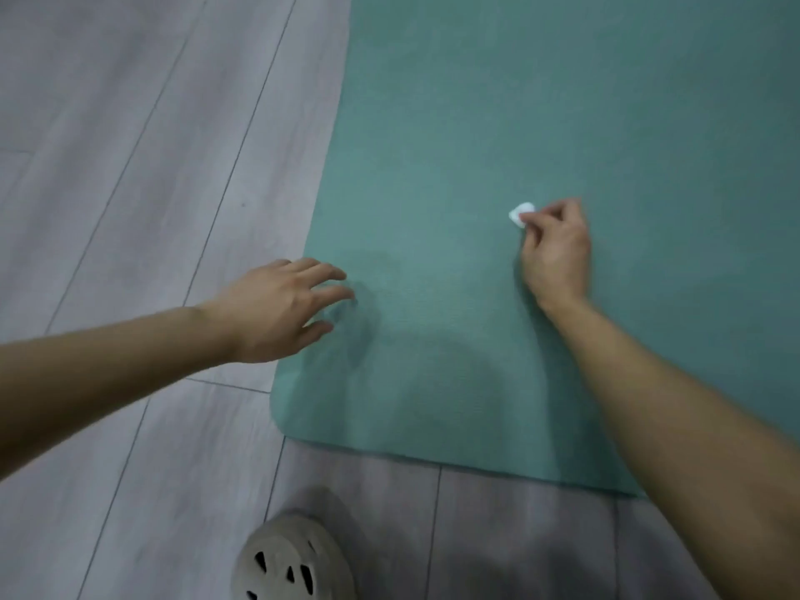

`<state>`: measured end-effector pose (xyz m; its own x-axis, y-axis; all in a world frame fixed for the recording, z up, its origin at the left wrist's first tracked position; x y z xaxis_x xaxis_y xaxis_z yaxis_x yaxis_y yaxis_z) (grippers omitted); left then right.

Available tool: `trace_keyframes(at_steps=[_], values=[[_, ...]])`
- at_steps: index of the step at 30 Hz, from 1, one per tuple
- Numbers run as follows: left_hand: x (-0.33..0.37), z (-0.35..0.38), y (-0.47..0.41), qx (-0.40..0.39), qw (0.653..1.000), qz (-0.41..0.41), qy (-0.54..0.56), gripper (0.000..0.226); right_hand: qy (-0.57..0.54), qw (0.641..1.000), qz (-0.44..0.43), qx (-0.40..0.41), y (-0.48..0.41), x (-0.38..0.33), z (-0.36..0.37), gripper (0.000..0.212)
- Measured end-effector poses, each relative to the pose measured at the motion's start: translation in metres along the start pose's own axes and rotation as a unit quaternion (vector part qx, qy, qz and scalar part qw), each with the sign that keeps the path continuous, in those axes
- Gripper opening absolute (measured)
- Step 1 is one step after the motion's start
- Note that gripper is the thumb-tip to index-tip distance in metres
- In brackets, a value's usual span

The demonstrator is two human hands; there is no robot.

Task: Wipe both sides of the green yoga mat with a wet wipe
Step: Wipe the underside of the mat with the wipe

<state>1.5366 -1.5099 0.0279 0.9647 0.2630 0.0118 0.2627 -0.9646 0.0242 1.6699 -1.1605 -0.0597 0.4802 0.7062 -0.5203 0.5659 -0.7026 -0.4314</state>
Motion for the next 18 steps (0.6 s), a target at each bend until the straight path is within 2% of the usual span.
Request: trace_keyframes(at_steps=[2,4,6,8,9,10,12,14,16,17,18], values=[[0.004,0.017,-0.002,0.028,0.997,-0.065,0.021,0.054,0.033,0.993,0.098,0.059,-0.003,0.002,0.000,0.027],[0.007,0.035,0.001,0.037,0.992,-0.119,0.035,0.058,-0.003,0.994,0.103,0.044,0.024,-0.039,0.012,0.024],[0.011,0.051,0.007,0.048,0.987,-0.149,0.042,0.065,-0.096,0.995,-0.021,-0.036,0.064,-0.096,0.023,0.022],[0.015,0.062,0.013,0.056,0.985,-0.159,0.044,0.067,-0.158,0.956,-0.198,-0.146,0.098,-0.130,0.024,0.023],[0.016,0.065,0.015,0.061,0.984,-0.163,0.048,0.067,-0.169,0.932,-0.267,-0.176,0.098,-0.131,0.023,0.025],[0.016,0.066,0.017,0.067,0.982,-0.167,0.056,0.067,-0.166,0.923,-0.294,-0.184,0.085,-0.121,0.022,0.027],[0.013,0.065,0.018,0.082,0.980,-0.168,0.076,0.066,-0.107,0.955,-0.240,-0.135,0.045,-0.088,0.022,0.026],[0.008,0.063,0.018,0.089,0.977,-0.166,0.102,0.065,0.000,0.995,-0.092,-0.042,0.003,-0.044,0.014,0.024],[0.005,0.060,0.017,0.089,0.975,-0.165,0.118,0.061,0.057,0.996,0.062,0.030,-0.012,-0.028,0.009,0.027],[0.004,0.059,0.015,0.091,0.975,-0.166,0.118,0.058,0.057,0.993,0.094,0.042,-0.003,-0.039,0.011,0.027],[0.004,0.058,0.013,0.097,0.974,-0.169,0.116,0.055,0.033,0.996,0.077,0.028,0.013,-0.059,0.016,0.025]])
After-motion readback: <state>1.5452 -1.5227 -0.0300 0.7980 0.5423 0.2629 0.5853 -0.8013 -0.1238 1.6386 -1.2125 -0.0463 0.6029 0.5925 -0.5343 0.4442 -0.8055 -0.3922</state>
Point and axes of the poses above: each hand's wrist, its own y-axis away from the middle knuckle, its own z-axis out of the palm, x = y × z, the point moved 1 cm from there along -y, towards the middle knuckle, and after that the axes turned 14 degrees about x, right-handed, at the moved point
